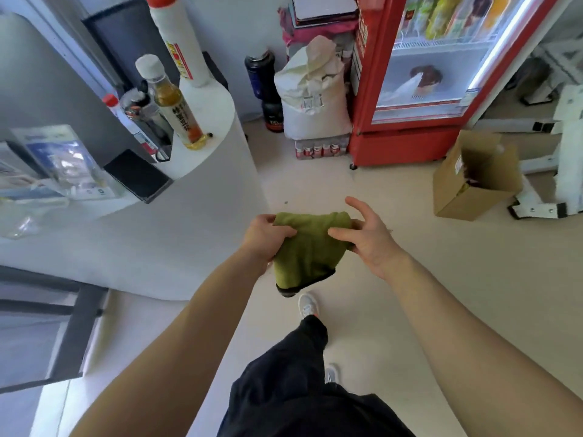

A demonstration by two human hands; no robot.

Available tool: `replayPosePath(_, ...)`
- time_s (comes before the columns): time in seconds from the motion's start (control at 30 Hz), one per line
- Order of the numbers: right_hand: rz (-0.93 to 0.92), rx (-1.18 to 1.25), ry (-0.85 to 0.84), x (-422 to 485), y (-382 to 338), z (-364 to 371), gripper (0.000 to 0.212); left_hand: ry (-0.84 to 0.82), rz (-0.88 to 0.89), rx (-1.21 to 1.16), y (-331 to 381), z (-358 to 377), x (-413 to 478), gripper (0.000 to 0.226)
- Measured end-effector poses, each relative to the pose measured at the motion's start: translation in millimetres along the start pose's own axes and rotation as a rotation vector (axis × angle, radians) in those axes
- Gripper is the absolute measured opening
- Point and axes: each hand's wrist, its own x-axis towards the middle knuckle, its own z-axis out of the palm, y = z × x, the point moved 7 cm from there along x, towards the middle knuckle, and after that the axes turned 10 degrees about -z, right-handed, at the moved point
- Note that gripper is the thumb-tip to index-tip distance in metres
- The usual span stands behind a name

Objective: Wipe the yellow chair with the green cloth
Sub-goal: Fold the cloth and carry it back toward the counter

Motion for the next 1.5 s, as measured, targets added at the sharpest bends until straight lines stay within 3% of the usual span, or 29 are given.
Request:
replayPosePath(0.1, 0.017, -0.205, -0.164, 45.4, -18.3, 9.8, 0.101, 0.047, 0.120, 0.040, 28.7, -0.6, 20.8, 0.068)
replayPosePath(0.2, -0.050, -0.704, -0.339, 96.6, -46.7, 26.0, 0.097, -0.047, 0.236, 0.235, 58.9, 8.4, 46.2, 0.076)
replayPosePath(0.3, -0.110, -1.121, -0.530, 140.7, -73.9, 45.4, 0.098, 0.023, 0.252, 0.548, 85.7, 12.3, 68.2, 0.084)
replayPosePath(0.37, -0.118, -1.295, -0.668, 163.5, -85.7, 54.7, 0.083, 0.121, 0.291, 0.717, 102.6, 11.4, 78.2, 0.068)
replayPosePath(0.47, -0.225, -1.461, -0.728, 200.5, -108.8, 65.4, 0.029, 0.257, 0.310, 0.820, 125.6, -2.5, 89.0, 0.034)
replayPosePath(0.57, -0.298, -1.459, -0.889, 232.1, -123.7, 77.4, 0.029, 0.328, 0.268, 0.766, 139.6, -21.9, 93.5, 0.023)
replayPosePath(0.63, -0.150, -1.177, -1.000, 251.3, -128.9, 81.2, 0.044, 0.294, 0.247, 0.629, 147.7, -33.1, 96.9, 0.030)
replayPosePath(0.77, 0.169, -0.433, -1.043, 290.9, -135.6, 94.5, 0.051, 0.041, 0.190, -0.231, 157.0, -46.3, 93.3, 0.036)
replayPosePath(0.83, 0.285, -0.152, -1.039, 304.3, -136.6, 112.7, 0.047, 0.118, 0.165, -0.598, 160.5, -46.8, 100.5, 0.043)
replayPosePath(0.9, 0.338, -0.032, -1.039, 316.6, -139.2, 130.9, 0.046, 0.208, 0.091, -0.957, 162.6, -41.0, 114.4, 0.050)
replayPosePath(0.97, 0.314, -0.055, -1.095, 330.3, -146.6, 147.0, 0.054, 0.184, 0.100, -1.235, 172.0, -31.7, 125.4, 0.048)
replayPosePath(1.07, 0.135, -0.230, -1.082, 371.4, -165.5, 171.2, 0.063, 0.269, 0.241, -1.371, 195.6, -39.9, 134.1, 0.053)
replayPosePath(1.13, -0.039, -0.361, -1.058, 393.8, -182.8, 195.2, 0.065, 0.521, 0.269, -1.259, 208.5, -53.6, 137.0, 0.060)
replayPosePath(1.2, -0.221, -0.486, -1.085, 404.7, -196.2, 224.3, 0.070, 0.822, 0.190, -1.029, 222.5, -67.0, 135.0, 0.074)
replayPosePath(1.3, -0.458, -0.693, -1.144, 407.9, -198.6, 262.8, 0.074, 1.113, 0.121, -0.644, 249.4, -86.9, 137.5, 0.081)
replayPosePath(1.4, -0.557, -0.796, -1.124, 407.4, -187.2, 282.7, 0.065, 1.231, -0.050, -0.303, 262.2, -100.4, 151.8, 0.069)
replayPosePath(1.5, -0.697, -1.008, -1.138, 406.5, -174.1, 287.0, 0.050, 1.205, -0.318, 0.039, 261.7, -102.0, 163.5, 0.036)
